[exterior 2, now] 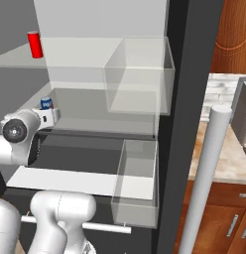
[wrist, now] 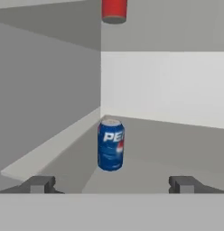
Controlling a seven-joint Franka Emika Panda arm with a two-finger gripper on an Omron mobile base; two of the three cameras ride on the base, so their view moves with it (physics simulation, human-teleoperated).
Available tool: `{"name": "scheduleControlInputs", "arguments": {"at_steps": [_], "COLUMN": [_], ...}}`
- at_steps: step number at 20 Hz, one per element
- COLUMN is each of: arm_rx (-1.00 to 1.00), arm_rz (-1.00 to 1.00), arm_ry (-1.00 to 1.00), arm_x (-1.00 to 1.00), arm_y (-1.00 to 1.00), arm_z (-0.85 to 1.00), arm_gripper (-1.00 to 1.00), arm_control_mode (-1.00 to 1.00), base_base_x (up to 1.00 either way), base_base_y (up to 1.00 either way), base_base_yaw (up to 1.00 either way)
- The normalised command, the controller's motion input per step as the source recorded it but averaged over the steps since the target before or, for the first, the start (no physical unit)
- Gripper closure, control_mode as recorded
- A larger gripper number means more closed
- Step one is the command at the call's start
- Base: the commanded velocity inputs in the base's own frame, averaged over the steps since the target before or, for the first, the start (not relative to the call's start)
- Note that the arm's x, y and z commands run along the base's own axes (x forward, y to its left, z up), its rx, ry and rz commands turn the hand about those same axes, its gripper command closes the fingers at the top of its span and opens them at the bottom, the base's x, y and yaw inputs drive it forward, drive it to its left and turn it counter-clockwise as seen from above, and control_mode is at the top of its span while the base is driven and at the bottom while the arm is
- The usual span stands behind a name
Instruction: Open the fridge, grab two sodas, and place both sodas inside the bowl with ice on the dining counter.
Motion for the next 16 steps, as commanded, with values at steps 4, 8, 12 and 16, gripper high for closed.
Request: {"name": "scheduleControlInputs", "arguments": {"at_steps": [4,8,12,16], "arm_rx": [0.00,0.00,0.00,0.00], "arm_rz": [0.00,0.00,0.00,0.00], "arm_ry": [-0.01,0.01,0.00,0.00], "arm_x": [0.33,0.40,0.45,0.42], "arm_y": [0.10,0.09,0.15,0.24], "arm_z": [-0.06,-0.12,-0.07,-0.05], "arm_gripper": [-1.00,-1.00,-1.00,-1.00], "arm_control_mode": [-1.00,-1.00,-1.00,-1.00], "base_base_x": [0.00,0.00,0.00,0.00], "base_base_y": [0.00,0.00,0.00,0.00], "base_base_yaw": [0.00,0.00,0.00,0.00]}}
